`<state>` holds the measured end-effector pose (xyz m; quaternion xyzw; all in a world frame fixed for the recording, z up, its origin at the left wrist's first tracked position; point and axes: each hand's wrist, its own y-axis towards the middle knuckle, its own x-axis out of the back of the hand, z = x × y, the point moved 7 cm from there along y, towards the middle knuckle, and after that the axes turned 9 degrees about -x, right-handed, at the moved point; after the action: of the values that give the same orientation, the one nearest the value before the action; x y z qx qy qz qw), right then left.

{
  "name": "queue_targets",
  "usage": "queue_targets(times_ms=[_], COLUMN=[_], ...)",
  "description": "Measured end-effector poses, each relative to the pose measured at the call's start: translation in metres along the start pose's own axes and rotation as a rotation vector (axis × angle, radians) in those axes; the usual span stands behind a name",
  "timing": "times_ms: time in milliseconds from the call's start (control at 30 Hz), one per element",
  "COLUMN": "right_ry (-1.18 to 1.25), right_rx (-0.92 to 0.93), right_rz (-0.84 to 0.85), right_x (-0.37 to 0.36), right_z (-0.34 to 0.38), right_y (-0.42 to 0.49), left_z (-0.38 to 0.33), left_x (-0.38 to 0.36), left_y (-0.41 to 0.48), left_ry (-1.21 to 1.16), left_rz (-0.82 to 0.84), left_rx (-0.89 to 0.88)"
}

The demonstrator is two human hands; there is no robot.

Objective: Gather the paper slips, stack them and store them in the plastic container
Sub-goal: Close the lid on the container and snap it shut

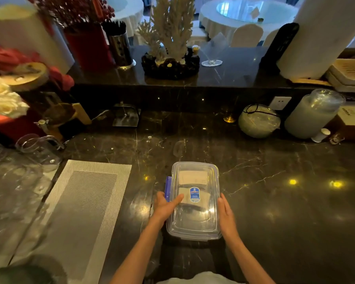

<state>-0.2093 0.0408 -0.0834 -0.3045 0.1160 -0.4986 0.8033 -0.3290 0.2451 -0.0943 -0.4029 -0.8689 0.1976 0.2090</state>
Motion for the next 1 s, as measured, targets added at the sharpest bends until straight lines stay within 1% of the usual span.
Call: queue_targets(times_ms=[133, 200, 300, 433, 533, 700, 833, 900, 1000], right_ry=[-0.006, -0.022, -0.017, 0.006, 0.021, 0.056, 0.068, 0.113, 0.168], right_rx=[-0.036, -0.058, -0.08, -0.095, -0.1, -0.11, -0.189, -0.208, -0.192], right_rz=[-0.043, -0.054, -0.059, -0.065, -0.066, -0.032, 0.093, 0.131, 0.047], right_x=[0.003, 0.003, 0.004, 0.005, 0.006, 0.004, 0.003, 0.006, 0.018], right_z=[-0.002, -0.003, -0.005, -0.005, -0.006, -0.004, -0.007, -0.005, 0.008], right_y=[0.001, 0.001, 0.0, 0.0, -0.001, -0.002, -0.01, -0.014, -0.019], left_z=[-0.006, -0.003, 0.002, -0.003, -0.011, -0.013, -0.011, -0.01, -0.009], left_x=[-0.002, -0.003, -0.01, -0.015, -0.019, -0.02, -0.021, -0.022, -0.022], left_y=[0.004, 0.004, 0.0, -0.006, -0.009, -0.007, -0.008, -0.007, -0.007], left_ry=[0.078, 0.033, -0.077, -0.081, -0.084, -0.051, -0.088, -0.094, -0.087], left_rz=[-0.041, -0.032, 0.033, -0.034, -0.009, 0.045, 0.057, 0.057, 0.059], left_rx=[-0.108, -0.106, -0.056, -0.101, -0.135, -0.125, -0.136, -0.128, -0.12])
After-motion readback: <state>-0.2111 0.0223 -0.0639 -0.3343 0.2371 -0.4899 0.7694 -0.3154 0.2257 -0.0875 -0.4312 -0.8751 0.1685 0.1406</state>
